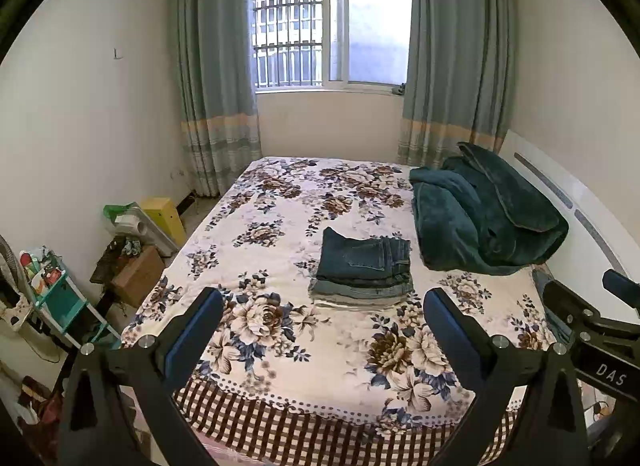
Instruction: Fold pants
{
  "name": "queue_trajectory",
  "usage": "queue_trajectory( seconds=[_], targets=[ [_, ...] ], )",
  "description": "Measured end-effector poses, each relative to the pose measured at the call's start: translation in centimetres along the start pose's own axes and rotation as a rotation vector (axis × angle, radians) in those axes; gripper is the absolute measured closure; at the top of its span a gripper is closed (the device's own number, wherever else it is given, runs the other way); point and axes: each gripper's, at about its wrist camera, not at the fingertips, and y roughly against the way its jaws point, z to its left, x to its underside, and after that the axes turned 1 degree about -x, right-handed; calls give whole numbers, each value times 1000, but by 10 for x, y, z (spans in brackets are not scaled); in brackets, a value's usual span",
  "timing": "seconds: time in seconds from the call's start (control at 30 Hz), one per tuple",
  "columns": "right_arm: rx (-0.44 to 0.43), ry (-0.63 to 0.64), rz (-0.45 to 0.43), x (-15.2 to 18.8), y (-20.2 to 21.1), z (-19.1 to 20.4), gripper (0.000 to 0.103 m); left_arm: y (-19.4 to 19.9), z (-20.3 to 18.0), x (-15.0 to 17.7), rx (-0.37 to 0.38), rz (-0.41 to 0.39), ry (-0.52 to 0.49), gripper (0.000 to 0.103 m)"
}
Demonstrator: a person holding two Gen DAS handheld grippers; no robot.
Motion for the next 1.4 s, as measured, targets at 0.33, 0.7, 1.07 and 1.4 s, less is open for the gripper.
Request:
queue_trajectory(
  seconds=[0.33, 0.7, 1.07, 1.4],
  targets=[
    [-15, 14, -1, -9, 1, 1, 0, 3, 2, -2, -14, -8, 17, 1],
    [-21, 12, 6, -8, -3, 4, 0, 6, 1, -2, -23, -3, 14, 1],
    [-24, 12, 5, -10, -4, 3, 0, 8, 2, 0, -18, -5, 9, 1],
    [-23, 15, 9, -5, -4, 4, 0, 7, 2, -2, -13, -4, 4, 1]
  ],
)
